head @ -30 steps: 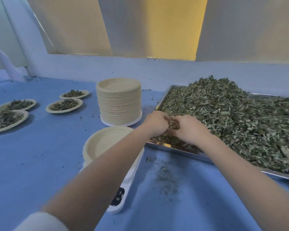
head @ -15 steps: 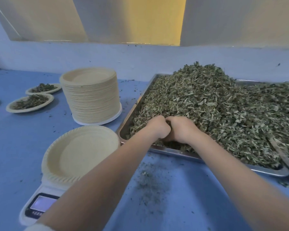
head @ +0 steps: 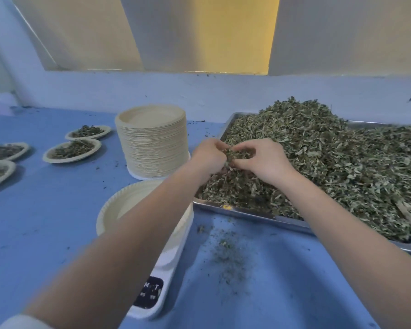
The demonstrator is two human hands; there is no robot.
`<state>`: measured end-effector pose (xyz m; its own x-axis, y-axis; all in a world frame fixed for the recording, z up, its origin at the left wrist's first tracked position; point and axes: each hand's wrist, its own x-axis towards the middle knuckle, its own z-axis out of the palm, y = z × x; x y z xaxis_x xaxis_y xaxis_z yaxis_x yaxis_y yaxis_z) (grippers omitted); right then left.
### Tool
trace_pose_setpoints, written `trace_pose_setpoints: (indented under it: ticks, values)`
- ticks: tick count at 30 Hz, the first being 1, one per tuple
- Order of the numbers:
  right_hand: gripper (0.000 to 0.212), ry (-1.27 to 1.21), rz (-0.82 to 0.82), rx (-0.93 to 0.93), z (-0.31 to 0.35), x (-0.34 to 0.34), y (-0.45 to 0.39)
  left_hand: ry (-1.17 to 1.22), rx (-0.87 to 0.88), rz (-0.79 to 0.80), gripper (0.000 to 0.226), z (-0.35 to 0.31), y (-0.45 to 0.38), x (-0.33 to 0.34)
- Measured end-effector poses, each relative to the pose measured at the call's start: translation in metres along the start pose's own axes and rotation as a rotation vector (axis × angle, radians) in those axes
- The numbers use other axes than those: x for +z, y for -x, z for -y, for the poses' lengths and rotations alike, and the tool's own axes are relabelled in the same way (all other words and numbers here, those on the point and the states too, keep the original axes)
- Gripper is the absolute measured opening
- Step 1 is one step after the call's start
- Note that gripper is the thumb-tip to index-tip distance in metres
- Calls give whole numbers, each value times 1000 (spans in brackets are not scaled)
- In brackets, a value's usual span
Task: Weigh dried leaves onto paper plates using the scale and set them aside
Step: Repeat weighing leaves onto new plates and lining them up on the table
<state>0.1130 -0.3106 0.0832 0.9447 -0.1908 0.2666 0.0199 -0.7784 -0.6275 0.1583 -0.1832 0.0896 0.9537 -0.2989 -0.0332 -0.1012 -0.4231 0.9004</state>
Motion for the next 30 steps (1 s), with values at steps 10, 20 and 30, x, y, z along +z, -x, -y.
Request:
trace_pose_setpoints:
  ticks: [10,20,30]
  values:
    - [37,-47,66,-153,99,44,12,-18,51,-120,27,16,63,-106]
    - [25,69,294,-110,122,77,27,-317,-109,-25,37,48,94,-152]
    - [12,11,227,-140,124,67,25,-145,-6,-3,20,39,93,-153]
